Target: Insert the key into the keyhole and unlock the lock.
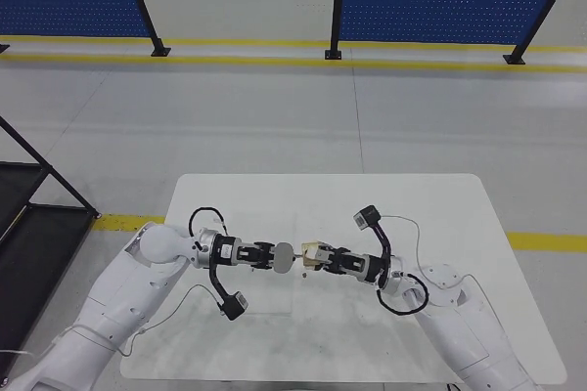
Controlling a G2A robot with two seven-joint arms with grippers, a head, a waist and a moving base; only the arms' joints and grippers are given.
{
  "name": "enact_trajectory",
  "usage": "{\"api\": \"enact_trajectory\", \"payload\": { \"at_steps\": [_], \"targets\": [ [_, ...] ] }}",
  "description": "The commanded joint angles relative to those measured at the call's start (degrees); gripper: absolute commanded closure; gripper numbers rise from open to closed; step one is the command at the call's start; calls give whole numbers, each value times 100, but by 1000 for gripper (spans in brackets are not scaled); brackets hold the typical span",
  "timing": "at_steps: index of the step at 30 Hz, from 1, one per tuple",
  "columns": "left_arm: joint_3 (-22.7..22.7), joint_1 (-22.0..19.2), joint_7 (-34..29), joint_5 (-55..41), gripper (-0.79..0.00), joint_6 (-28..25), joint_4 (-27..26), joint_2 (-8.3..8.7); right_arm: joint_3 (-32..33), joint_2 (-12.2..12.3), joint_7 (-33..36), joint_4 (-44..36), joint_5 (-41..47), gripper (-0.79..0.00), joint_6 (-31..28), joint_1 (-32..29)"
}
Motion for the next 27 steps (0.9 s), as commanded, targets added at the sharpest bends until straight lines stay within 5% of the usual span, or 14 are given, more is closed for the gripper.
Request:
{"api": "enact_trajectory", "payload": {
  "at_steps": [1,27],
  "targets": [
    [11,-10,-19,1,0,-6,10,1,-7,-2,4,3,7,0,10,5],
    [121,-101,-109,-2,0,22,83,16,-74,9,235,-21,-89,0,157,86]
  ]
}}
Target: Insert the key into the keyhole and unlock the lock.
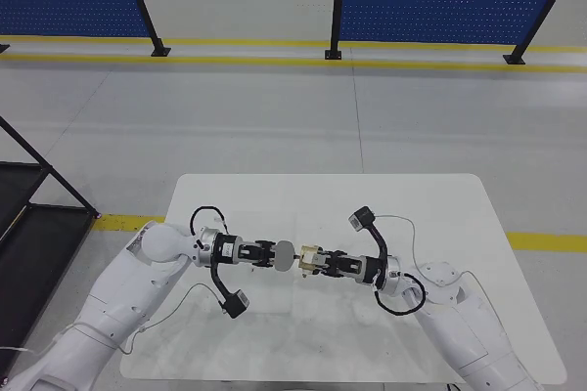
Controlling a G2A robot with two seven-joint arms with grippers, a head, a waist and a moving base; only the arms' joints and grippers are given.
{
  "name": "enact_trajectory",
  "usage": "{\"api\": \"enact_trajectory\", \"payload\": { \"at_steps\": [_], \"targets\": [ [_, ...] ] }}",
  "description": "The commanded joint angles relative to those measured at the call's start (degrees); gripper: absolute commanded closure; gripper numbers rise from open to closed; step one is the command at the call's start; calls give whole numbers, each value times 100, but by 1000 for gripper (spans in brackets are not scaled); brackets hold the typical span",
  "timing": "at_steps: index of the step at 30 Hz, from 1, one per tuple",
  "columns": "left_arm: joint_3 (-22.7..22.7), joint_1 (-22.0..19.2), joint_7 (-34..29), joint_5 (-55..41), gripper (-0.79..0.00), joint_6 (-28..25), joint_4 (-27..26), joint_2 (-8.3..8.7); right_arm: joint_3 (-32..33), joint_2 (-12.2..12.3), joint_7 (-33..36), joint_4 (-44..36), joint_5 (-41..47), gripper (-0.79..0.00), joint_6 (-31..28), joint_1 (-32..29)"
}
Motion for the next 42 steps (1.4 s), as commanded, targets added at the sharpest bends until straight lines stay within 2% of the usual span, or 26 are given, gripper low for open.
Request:
{"api": "enact_trajectory", "payload": {
  "at_steps": [1,11,13,14,19,21,23,25,28,32,35,38,42],
  "targets": [
    [13,-10,2,4,0,-1,5,0,-8,1,32,-7,-6,0,-7,7],
    [89,-50,0,-29,0,-15,39,-3,-21,4,41,-2,-10,0,-19,15],
    [99,-60,12,-52,-563,-12,45,-3,-22,5,38,-2,-17,0,-26,15],
    [101,-65,11,-49,-785,-12,52,-2,-23,6,38,-1,-11,0,-22,14],
    [41,-29,6,-304,-785,-6,56,8,-22,6,28,31,-2,0,-26,22],
    [11,-16,248,-797,-785,-154,50,12,-24,5,20,47,6,0,-35,30],
    [-93,-62,311,-867,-785,-394,73,40,-33,2,21,65,21,0,-34,40],
    [-169,-90,379,-1128,-785,-979,85,66,-36,0,1,78,21,0,-35,49],
    [-229,-221,516,-1314,-785,-2178,24,113,-37,-3,-54,86,10,0,-34,51],
    [-225,-377,400,-1275,-785,-3821,-132,175,-36,-5,-105,92,14,0,-33,45],
    [-185,-448,205,-1177,-785,-4861,-289,218,-54,-9,-114,104,16,0,-32,43],
    [-89,-441,658,-1638,-785,-5405,-233,223,-83,-15,-92,124,29,0,-6,59],
    [-74,-448,707,-1732,-785,-5393,-209,221,-97,-18,-80,137,39,0,15,68]
  ]
}}
